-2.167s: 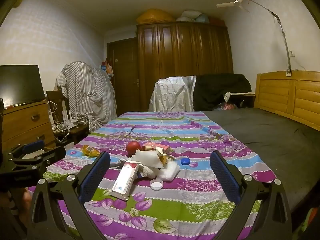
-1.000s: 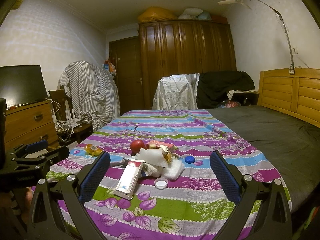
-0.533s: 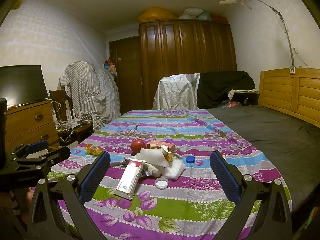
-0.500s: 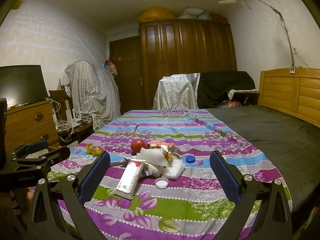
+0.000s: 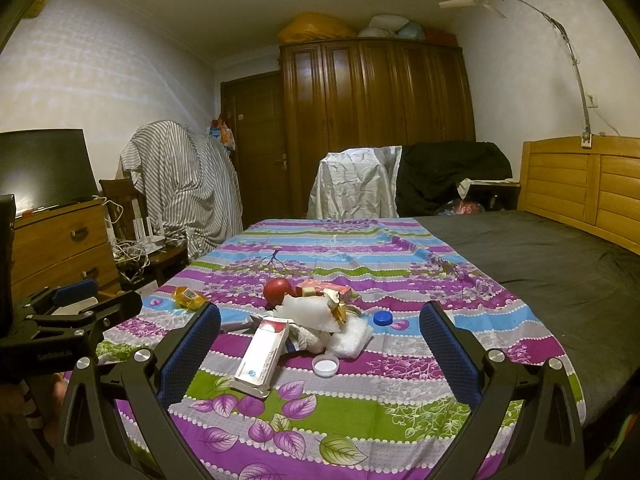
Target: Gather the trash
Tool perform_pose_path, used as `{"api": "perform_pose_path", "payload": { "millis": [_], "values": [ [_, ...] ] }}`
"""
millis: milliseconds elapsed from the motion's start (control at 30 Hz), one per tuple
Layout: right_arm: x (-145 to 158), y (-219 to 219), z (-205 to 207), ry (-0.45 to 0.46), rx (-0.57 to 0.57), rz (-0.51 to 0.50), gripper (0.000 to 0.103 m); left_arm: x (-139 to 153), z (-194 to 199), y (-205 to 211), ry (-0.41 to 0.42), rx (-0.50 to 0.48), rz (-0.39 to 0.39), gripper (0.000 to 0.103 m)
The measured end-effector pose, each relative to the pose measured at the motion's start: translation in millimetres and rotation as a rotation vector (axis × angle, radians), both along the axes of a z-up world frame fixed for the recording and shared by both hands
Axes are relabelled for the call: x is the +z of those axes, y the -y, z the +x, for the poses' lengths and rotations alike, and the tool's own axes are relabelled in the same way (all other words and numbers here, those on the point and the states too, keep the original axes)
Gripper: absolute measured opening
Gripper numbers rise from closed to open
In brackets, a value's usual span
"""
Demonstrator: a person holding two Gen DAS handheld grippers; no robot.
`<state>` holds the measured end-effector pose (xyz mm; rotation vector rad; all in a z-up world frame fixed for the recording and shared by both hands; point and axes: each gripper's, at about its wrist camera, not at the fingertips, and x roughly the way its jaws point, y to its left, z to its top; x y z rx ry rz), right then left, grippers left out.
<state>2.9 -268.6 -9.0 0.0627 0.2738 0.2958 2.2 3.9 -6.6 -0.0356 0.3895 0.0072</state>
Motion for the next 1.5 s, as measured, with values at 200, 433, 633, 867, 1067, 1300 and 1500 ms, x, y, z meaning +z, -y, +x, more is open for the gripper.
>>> {"api": "perform_pose_path", "payload": {
  "millis": [200,433,633,867,1067,1300,1500],
  "values": [
    [0,0,0,0.000,0.000,-0.001,0.099,0,-1,-3,-0.005,0.002,-0.002,0.098],
    [-1,-1,0,-0.001,0.001,-0.001,0.099,-1,-5,-7,-0.008,0.004,-0.002,0.098],
    [-1,-1,1,-0.003,0.002,-0.001,0.099,-1,-4,-7,-0.009,0.004,-0.003,0.098],
    [-8,-7,3,-0.016,0.016,-0.005,0.099,-8,2,-12,-0.044,0.001,-0.007,0.098],
    [-36,-6,25,-0.097,0.042,-0.035,0.099,-47,37,-28,-0.222,-0.011,-0.043,0.098],
    [-89,1,66,-0.256,0.116,-0.016,0.099,-96,101,-31,-0.429,-0.077,-0.111,0.098],
    [-129,8,99,-0.373,0.144,0.012,0.099,-123,158,-11,-0.527,-0.106,-0.128,0.098]
  ]
}}
